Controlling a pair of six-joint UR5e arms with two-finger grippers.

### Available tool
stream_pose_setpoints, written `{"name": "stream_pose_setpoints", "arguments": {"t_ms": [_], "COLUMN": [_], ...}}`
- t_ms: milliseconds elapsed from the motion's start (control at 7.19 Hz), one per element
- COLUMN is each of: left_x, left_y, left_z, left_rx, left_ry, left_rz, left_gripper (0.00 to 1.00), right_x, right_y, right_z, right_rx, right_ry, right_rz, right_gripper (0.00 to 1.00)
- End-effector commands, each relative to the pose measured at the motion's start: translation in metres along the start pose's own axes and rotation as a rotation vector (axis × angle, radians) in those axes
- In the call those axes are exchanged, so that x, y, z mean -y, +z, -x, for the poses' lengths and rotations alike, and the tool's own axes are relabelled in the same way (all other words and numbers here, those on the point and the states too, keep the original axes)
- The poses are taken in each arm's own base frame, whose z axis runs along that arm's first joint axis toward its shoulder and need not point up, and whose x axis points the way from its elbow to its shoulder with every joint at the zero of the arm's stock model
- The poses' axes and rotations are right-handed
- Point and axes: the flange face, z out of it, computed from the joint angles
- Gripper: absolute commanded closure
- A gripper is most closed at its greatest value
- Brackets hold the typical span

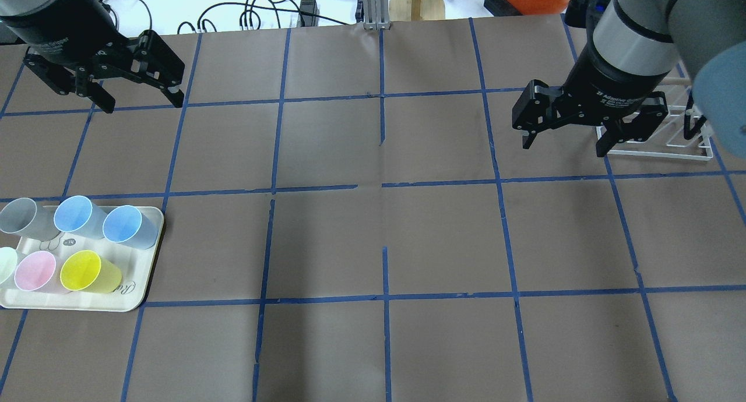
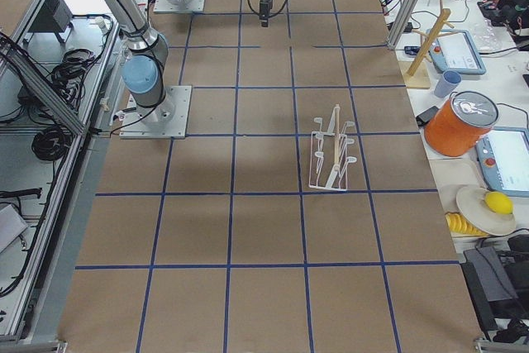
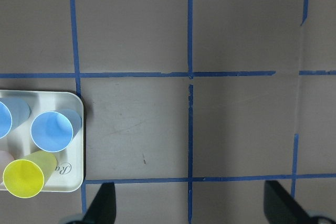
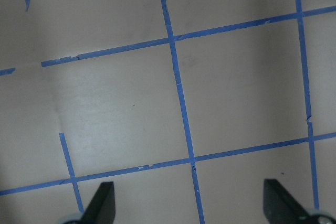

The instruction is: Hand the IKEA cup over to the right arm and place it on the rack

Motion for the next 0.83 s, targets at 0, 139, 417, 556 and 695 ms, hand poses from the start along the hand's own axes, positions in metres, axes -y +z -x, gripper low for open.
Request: {"name": "stream_pose_setpoints", "arguments": {"t_ms": [0, 139, 417, 556, 695], "left_x": [0.0018, -0.0007, -0.0028, -0.0043, -0.0022], "left_y": [0.0016, -0.0011, -0.0010, -0.0001, -0.0012], "left_z": [0.0017, 0.0006, 0.0003, 0.0012, 0.0094], "left_rx": [0.000, 0.000, -0.001, 0.001, 0.009], "left_ry": [-0.003, -0.002, 0.000, 0.000, 0.053], "left_rz": [0.002, -0.002, -0.001, 0.008, 0.000], "left_gripper": [0.00, 0.00, 0.00, 0.00, 0.00], "right_x": [0.0005, 0.0003, -0.0004, -0.0001, 0.0005], "right_y": [0.0012, 0.0005, 0.0007, 0.0007, -0.0002], "right_z": [0.0001, -0.0006, 0.0006, 0.0000, 0.0008], "right_rx": [0.000, 0.001, 0.000, 0.000, 0.002], "right_ry": [-0.006, -0.005, -0.005, -0.003, -0.005], "right_rz": [0.003, 0.001, 0.003, 0.003, -0.006], "right_gripper": [0.00, 0.00, 0.00, 0.00, 0.00]}}
